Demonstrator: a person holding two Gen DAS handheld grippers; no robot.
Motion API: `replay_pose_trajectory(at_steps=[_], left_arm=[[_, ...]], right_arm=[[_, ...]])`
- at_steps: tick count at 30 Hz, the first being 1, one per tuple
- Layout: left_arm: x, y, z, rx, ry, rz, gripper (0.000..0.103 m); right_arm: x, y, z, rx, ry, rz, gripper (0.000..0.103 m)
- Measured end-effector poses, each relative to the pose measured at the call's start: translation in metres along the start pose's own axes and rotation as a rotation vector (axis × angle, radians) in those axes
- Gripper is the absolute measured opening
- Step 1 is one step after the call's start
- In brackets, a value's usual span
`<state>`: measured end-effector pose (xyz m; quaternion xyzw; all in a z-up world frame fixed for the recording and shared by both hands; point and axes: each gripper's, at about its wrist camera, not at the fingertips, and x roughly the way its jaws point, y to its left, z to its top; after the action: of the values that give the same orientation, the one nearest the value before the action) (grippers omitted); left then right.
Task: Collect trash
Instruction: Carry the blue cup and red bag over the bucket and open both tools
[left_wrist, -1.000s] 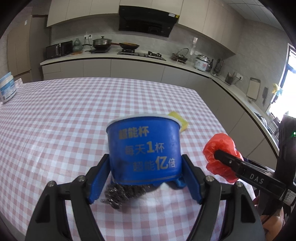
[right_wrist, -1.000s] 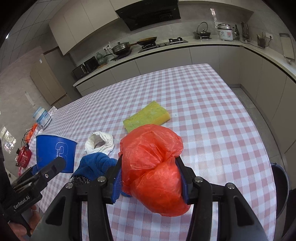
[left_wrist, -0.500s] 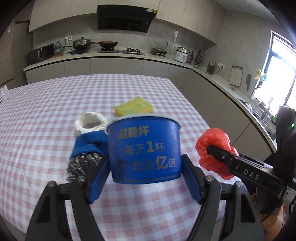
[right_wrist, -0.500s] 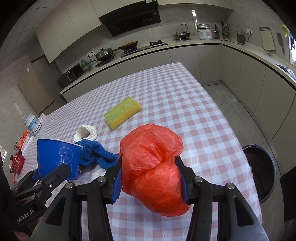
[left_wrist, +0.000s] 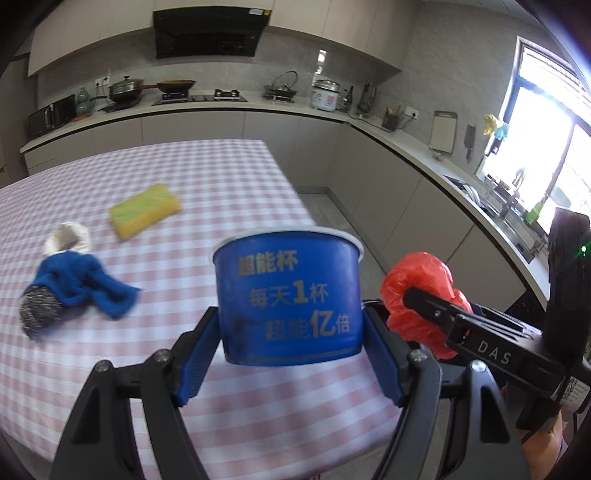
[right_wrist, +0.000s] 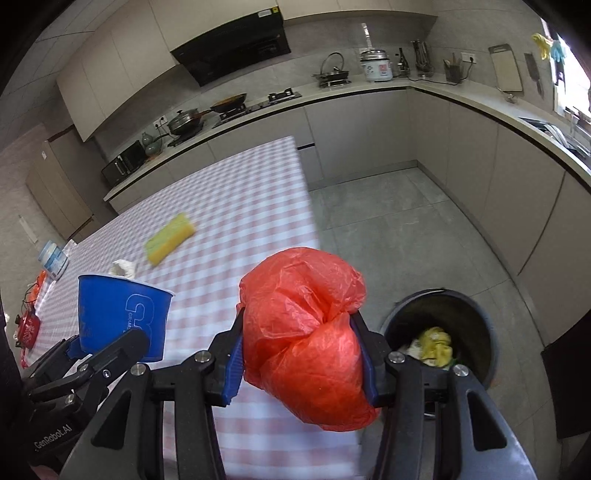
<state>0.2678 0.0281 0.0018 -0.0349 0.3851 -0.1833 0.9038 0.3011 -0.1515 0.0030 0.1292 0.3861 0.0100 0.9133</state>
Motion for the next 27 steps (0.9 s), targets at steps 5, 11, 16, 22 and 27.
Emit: replay_pose_trajectory(at_steps=[5, 11, 16, 22, 27], left_arm=[[0.028, -0.065, 0.002, 0.039, 0.025, -0.056, 0.076], [0.062, -0.124, -0.004, 0.083, 0.075, -0.113, 0.076], [0.092, -0.155, -0.013, 0.114, 0.124, -0.119, 0.076], [0.121, -0.166, -0.028, 0.116, 0.181, -0.071, 0.076], [0.143, -0.168, -0.040, 0.108, 0.220, -0.010, 0.076]], right_arm=[[-0.020, -0.069, 0.002, 0.033, -0.007, -0.053, 0.052], [-0.033, -0.141, -0.005, 0.092, -0.001, -0.113, 0.053], [-0.030, -0.189, -0.016, 0.138, 0.026, -0.140, 0.053], [-0.006, -0.225, -0.026, 0.168, 0.071, -0.140, 0.053], [0.027, -0.240, -0.029, 0.174, 0.119, -0.116, 0.053]])
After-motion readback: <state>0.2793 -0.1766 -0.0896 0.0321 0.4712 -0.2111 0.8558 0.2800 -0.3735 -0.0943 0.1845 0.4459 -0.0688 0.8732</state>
